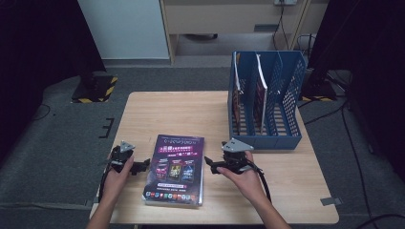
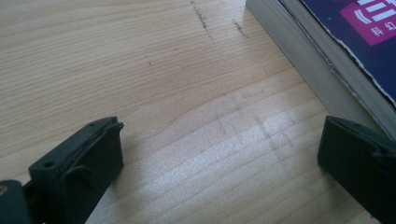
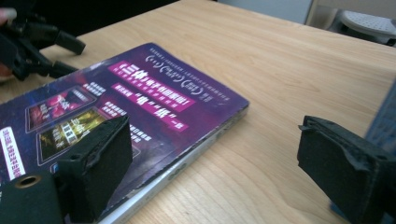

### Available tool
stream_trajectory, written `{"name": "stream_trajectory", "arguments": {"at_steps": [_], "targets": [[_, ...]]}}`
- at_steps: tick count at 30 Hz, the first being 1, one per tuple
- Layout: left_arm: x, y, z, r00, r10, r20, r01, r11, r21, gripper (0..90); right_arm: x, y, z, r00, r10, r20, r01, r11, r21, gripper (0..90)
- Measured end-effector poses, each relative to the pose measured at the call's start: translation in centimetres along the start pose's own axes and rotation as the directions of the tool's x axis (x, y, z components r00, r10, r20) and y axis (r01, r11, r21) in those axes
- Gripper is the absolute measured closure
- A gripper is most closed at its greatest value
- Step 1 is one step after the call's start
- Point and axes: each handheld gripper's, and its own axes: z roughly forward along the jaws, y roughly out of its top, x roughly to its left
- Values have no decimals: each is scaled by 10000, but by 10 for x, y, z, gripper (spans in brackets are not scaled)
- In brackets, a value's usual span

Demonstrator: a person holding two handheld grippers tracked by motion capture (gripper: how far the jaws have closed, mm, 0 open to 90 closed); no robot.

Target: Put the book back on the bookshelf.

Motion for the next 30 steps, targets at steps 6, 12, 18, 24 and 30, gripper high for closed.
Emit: {"name": "stream_trajectory", "arguments": {"at_steps": [6,12,18,24,30], "targets": [[1,-5,-7,9997,59,-234,-61,9999,-83,29,4,6,20,9997,46,-239,-37,9992,389,162],[-3,-5,-19,9997,-237,-117,230,9984,-515,48,8,-4,28,9998,42,-218,-27,9976,691,228],[-8,5,-33,9996,-253,152,272,9895,-1420,119,10,-15,21,9993,287,-258,-260,9947,995,320],[-20,13,-44,9953,122,963,50,9843,-1762,284,9,-16,14,9989,402,-260,-380,9961,796,442],[-37,17,-42,9873,991,1238,-794,9848,-1544,426,9,-19,12,9990,358,-268,-337,9964,777,553]]}}
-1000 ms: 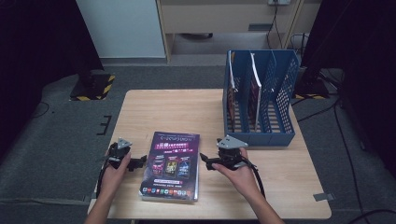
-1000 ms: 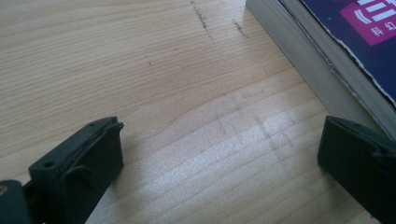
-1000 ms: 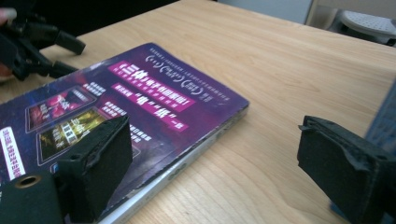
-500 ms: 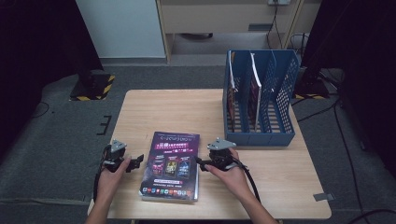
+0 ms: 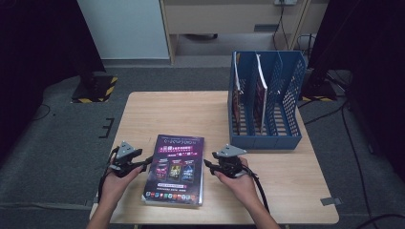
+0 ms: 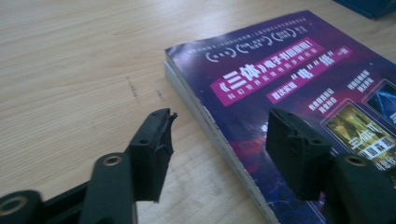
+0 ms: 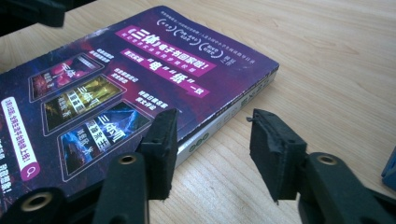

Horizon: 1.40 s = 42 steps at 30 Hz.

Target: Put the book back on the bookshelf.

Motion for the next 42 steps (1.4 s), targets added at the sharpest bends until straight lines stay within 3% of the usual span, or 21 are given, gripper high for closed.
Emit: {"name": "stream_trajectory", "arguments": {"at_steps": [3,9,12,14,17,24,28,36,42], "targets": [[-3,-2,3,9999,61,140,-65,9995,317,481,-1,-1,-1,9999,-111,100,110,9999,32,607],[-3,-4,2,9999,-149,8,149,9999,56,535,-4,1,-12,9997,-215,116,219,9991,-352,678],[-4,-4,4,9999,-156,-6,156,9999,38,543,-8,1,-15,9998,-101,142,107,9989,-451,628],[-4,-4,5,9996,-268,47,269,9996,-39,544,-10,2,-16,9995,193,244,-180,9984,-541,509],[-3,-3,7,9991,-399,139,400,9992,-72,545,-11,2,-12,9992,373,175,-366,9985,-396,425],[-4,-5,14,9966,-735,376,729,9972,161,510,-3,0,-6,9998,196,-77,-196,9998,1,382],[-4,-8,20,9950,-771,635,738,9959,529,515,-2,-1,-2,9996,180,-201,-177,9997,140,368],[-4,-8,23,9904,-979,972,934,9944,500,541,-1,-3,0,9994,157,-299,-147,9993,341,348],[-6,-5,22,9899,-893,1101,863,9958,315,540,0,-4,3,9992,146,-376,-126,9986,522,337]]}}
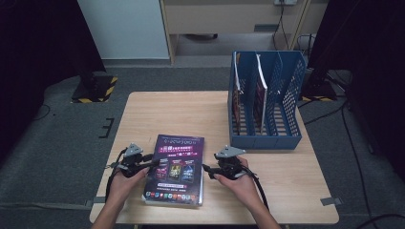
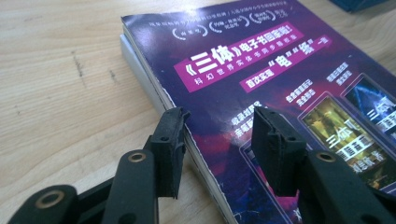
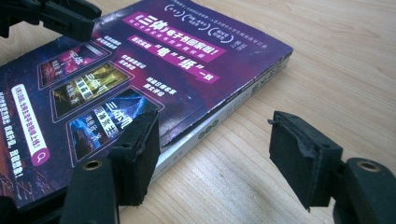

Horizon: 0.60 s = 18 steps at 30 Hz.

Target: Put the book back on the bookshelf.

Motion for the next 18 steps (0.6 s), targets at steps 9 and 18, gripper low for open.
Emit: {"name": "stream_trajectory", "arguments": {"at_steps": [9,18], "targets": [[-13,4,11,9965,831,-114,-828,9962,277,525,1,-2,5,9999,68,-147,-64,9997,250,292],[-15,3,12,9948,995,-213,-989,9948,260,502,2,-5,14,9940,726,-815,-683,9962,547,190]]}}
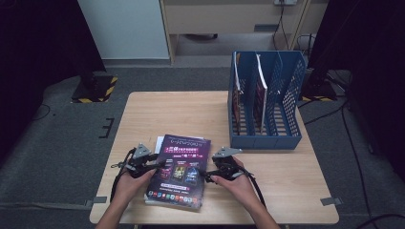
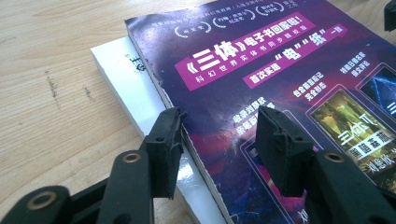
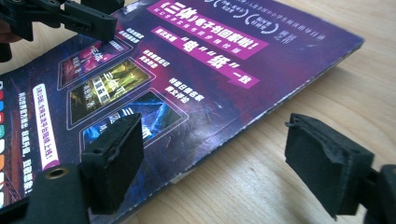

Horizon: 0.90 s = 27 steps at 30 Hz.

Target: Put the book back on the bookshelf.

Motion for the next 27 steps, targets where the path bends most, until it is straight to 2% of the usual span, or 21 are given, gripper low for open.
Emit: {"name": "stream_trajectory", "arguments": {"at_steps": [6,10,15,21,27], "targets": [[1,0,0,10000,-4,26,4,10000,-31,501,-1,0,8,9977,563,-364,-560,9984,105,163],[0,0,0,10000,26,4,-26,10000,-21,500,-2,0,12,9953,757,-605,-754,9971,69,144],[0,-1,0,10000,0,-19,0,10000,-44,500,-2,0,16,9962,550,-674,-548,9985,45,130],[0,-1,0,10000,-37,-26,37,10000,-89,500,-4,-2,20,9959,665,-609,-644,9973,346,141],[0,-2,0,10000,-70,-26,70,9999,-109,501,-6,-1,23,9951,672,-724,-657,9976,229,140]]}}
